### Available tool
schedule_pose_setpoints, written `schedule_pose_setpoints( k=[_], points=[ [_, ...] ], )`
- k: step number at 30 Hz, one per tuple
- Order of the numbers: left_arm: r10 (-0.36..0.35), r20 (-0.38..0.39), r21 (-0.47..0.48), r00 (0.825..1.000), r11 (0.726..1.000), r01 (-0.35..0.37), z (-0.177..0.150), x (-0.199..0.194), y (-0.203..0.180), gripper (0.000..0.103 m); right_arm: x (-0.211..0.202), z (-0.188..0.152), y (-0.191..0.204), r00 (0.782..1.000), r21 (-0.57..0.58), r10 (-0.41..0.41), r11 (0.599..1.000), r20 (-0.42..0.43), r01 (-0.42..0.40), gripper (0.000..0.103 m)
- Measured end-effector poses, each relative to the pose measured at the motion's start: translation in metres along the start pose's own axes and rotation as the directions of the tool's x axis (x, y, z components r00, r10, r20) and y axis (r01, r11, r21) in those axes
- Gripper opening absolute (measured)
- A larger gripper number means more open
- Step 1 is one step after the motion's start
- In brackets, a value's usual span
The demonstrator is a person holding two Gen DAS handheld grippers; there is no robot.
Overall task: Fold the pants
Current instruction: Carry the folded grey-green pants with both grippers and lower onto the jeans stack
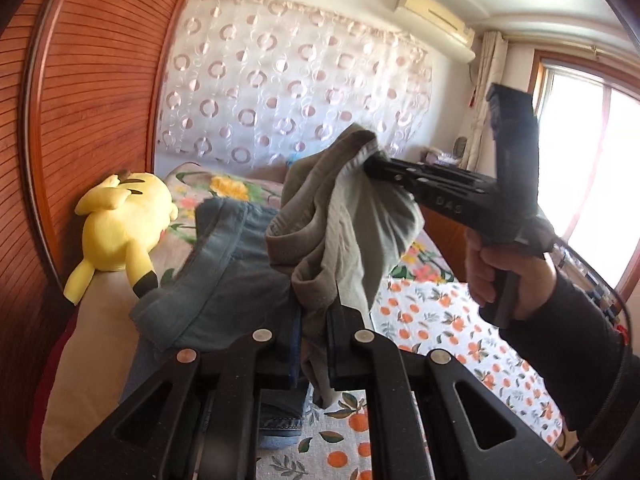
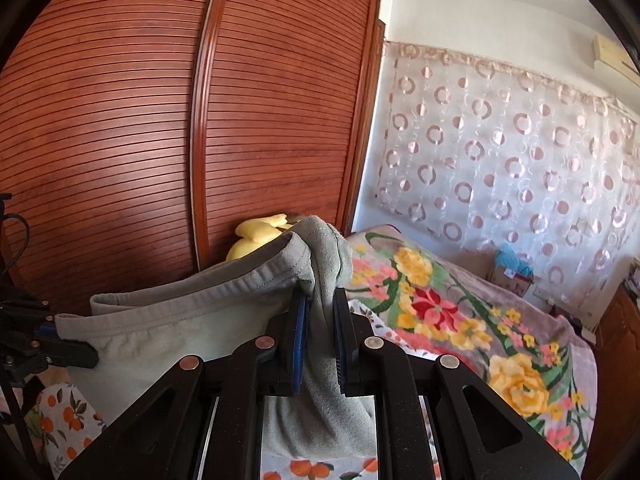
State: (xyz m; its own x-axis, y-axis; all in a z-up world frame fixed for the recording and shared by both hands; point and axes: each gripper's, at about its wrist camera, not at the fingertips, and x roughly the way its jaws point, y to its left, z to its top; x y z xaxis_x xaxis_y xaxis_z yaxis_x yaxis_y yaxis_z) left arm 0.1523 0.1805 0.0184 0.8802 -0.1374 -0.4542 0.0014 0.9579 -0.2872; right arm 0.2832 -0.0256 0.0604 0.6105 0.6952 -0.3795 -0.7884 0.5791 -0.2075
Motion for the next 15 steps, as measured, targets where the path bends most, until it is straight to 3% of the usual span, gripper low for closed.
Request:
schedule_pose_setpoints(
  k=[4,9,14,15],
  points=[
    [0.042,0.005,-0.02,0.999,0.999,-0.042,0.003,-0.008,0.014,0.011,0.023,0.01,0.011,0.999,-0.045,0.029,0.999,-0.02,-0.03,0.012],
    [0.133,-0.057,-0.055,0.989,0.989,-0.136,-0.001,0.011,0.048,0.011,0.078,0.013,0.019,0.994,-0.073,0.04,0.996,-0.102,-0.047,0.013],
    [0.166,-0.114,-0.073,0.98,0.982,-0.174,-0.013,0.027,0.069,0.011,0.12,0.009,0.02,0.984,-0.046,0.05,0.997,-0.172,-0.058,0.014],
    [0.159,-0.124,-0.085,0.979,0.982,-0.171,-0.016,0.029,0.072,0.011,0.124,0.011,0.018,0.982,-0.036,0.048,0.998,-0.182,-0.056,0.02]
  ],
)
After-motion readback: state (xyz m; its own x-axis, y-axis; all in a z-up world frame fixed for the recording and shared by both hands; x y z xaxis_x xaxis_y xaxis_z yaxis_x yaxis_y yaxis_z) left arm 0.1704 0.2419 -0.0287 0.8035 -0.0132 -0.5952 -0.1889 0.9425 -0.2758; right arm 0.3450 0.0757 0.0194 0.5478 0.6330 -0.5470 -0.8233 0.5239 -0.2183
